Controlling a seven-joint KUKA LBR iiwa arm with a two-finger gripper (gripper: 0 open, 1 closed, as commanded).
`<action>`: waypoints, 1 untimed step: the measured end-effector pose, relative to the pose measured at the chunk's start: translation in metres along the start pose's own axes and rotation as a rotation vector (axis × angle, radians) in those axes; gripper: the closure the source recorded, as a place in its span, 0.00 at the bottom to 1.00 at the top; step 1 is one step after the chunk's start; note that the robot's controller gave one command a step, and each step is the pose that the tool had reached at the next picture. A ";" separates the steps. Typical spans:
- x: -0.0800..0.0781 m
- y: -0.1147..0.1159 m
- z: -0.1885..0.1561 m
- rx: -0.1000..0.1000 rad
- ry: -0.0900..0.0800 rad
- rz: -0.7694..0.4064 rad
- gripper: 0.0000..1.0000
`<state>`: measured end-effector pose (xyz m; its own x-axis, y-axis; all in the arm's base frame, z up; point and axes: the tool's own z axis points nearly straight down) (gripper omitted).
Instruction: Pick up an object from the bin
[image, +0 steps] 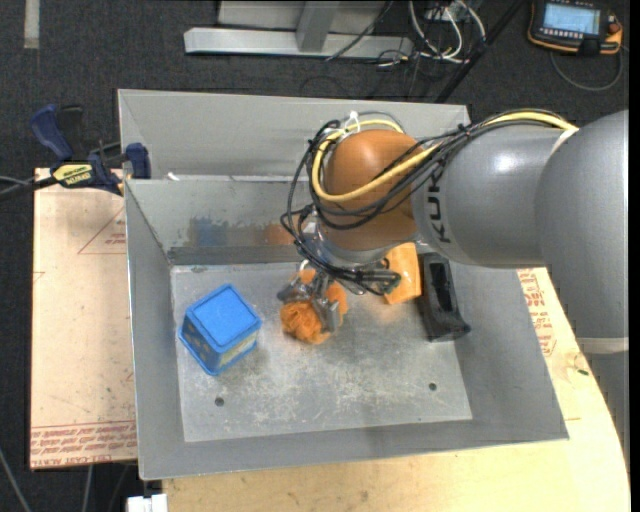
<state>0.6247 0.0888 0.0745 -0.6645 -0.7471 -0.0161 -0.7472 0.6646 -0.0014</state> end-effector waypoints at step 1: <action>0.014 -0.022 0.000 0.003 -0.011 -0.080 1.00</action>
Offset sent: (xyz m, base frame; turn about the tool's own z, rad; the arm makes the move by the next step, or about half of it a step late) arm 0.0000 0.0000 0.0000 0.0000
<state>0.6316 0.0640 0.0748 -0.6023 -0.7978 -0.0272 -0.7980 0.6027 -0.0060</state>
